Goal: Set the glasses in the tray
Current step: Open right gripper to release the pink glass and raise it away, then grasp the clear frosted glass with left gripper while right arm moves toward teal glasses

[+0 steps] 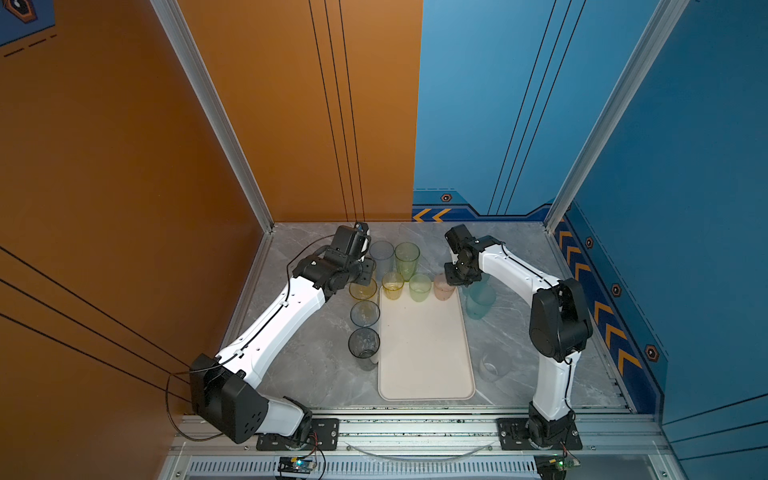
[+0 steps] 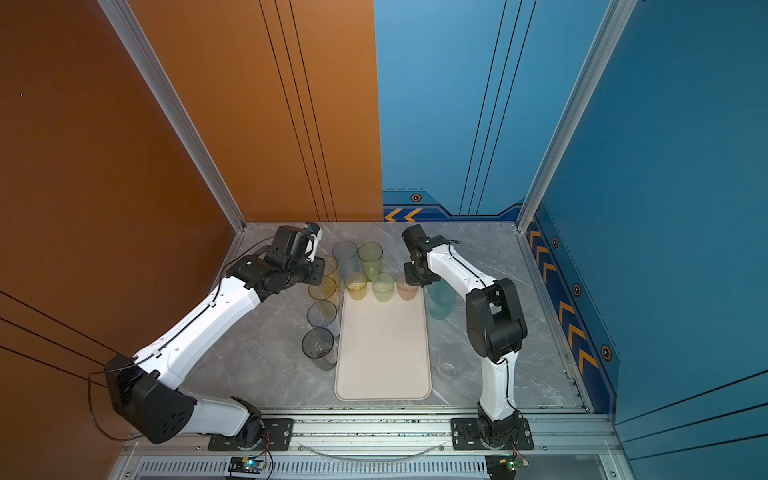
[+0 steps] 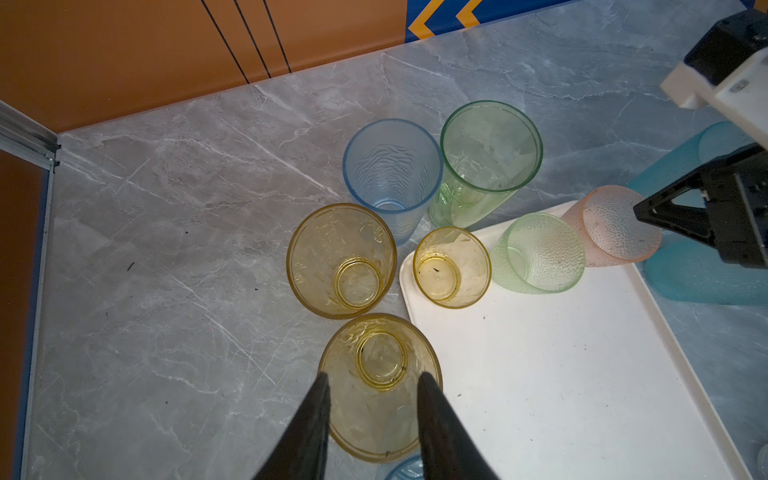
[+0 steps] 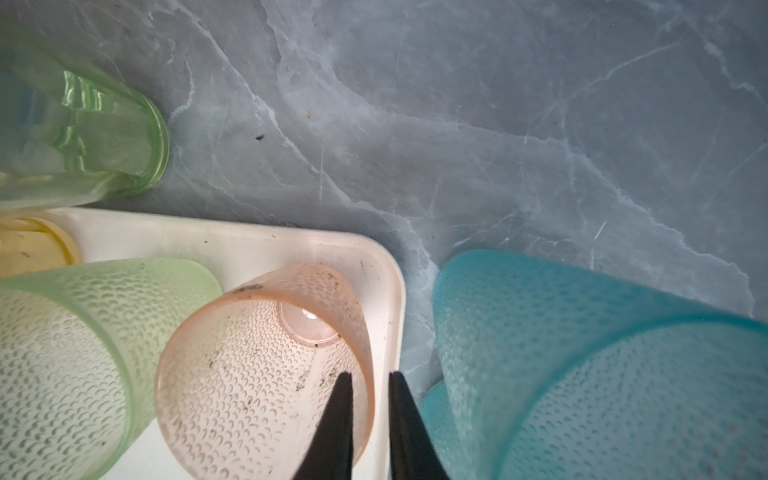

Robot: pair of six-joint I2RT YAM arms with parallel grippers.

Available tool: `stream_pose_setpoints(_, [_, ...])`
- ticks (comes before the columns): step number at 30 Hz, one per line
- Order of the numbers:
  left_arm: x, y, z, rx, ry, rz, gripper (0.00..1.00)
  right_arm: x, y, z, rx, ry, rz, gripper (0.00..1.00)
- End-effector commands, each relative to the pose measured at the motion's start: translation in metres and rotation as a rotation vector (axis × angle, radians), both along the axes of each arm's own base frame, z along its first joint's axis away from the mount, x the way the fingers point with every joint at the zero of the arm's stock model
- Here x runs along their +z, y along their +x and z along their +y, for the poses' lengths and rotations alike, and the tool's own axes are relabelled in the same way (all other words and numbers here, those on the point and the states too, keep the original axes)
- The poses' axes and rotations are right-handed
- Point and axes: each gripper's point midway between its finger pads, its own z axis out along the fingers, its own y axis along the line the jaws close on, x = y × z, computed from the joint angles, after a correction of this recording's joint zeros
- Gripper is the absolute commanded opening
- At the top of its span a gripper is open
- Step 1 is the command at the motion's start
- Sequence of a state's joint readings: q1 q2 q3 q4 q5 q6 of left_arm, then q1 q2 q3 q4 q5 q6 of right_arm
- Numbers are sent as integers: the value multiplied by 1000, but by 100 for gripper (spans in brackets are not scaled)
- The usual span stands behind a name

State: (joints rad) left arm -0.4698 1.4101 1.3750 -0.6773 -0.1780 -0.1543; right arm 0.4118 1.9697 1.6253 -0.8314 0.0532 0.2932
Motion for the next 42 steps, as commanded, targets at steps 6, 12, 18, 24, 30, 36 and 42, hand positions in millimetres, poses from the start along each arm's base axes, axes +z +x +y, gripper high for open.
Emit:
stream_pose_setpoints(6, [6,-2,1,-5,8,-9,37,-1,-1,-2,-11,7,3,19])
stream_pose_setpoints(12, [5,-2,2,-6,25,-13,35,6,-2,1,-3,16,-11,20])
stream_pose_setpoints(18, [2,-4,1,-11,26,1,35,20,-2,4,8,33,-39,22])
stream_pose_setpoints(24, [0,-6,-1,-15,26,7,35,41,-6,9,30,60,-80,22])
stream_pose_setpoints(30, [1,-10,-7,-36,24,5,32,82,-12,14,51,113,-161,24])
stream_pose_setpoints(36, [3,-23,-27,-115,12,7,31,123,-30,-7,10,125,-258,27])
stream_pose_setpoints(42, [5,-49,-67,-251,-22,46,28,131,-73,-57,-79,93,-219,28])
